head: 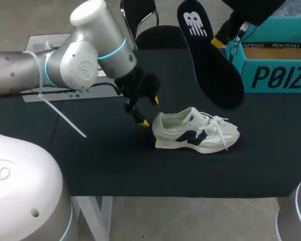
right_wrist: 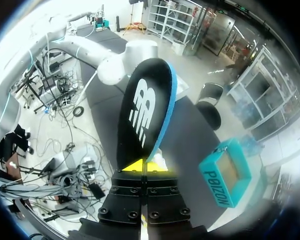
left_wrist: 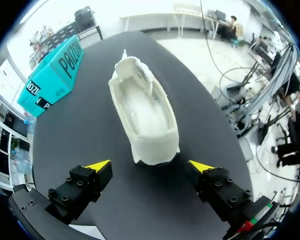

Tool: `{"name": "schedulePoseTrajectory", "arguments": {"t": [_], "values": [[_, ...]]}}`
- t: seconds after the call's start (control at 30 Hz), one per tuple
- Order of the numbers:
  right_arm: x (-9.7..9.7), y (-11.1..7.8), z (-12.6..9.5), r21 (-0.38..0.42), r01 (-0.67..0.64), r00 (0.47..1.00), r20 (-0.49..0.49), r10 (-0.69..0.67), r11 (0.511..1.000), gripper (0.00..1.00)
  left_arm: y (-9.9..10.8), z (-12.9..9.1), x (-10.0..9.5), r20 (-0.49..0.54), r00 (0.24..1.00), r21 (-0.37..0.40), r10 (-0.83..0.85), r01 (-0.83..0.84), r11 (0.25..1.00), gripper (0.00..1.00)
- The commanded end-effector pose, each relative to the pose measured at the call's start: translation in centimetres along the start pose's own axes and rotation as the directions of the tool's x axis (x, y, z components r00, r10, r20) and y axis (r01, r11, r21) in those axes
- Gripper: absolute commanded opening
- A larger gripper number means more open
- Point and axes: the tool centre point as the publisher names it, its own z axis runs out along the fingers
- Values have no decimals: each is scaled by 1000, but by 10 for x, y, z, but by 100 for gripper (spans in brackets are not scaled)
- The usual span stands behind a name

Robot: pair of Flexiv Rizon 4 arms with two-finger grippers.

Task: Take the shoe out of the shoebox, open the shoe tongue, remove and reinsert the insole, then place the shoe into the shoebox

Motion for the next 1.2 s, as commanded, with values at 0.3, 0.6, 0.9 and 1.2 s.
{"name": "schedulePoseTrajectory", "arguments": {"t": [0.3, 0.6, 0.9, 1.2], "values": [[13, 2, -12, 18, -14, 1000, 25, 13, 1000, 0, 0, 0, 1, 0, 1000, -2, 0, 0, 1000, 100], [2, 10, -7, 30, -3, 1000, 12, 2, 1000, 0, 0, 0, 1, 0, 1000, -2, 0, 0, 1000, 100], [2, 10, -7, 30, -3, 1000, 12, 2, 1000, 0, -9, -8, -3, 13, 1000, 4, 11, -12, 1000, 100], [2, 10, -7, 30, -3, 1000, 12, 2, 1000, 0, -53, -35, -27, 62, 998, 6, 22, -22, 1000, 100]]}}
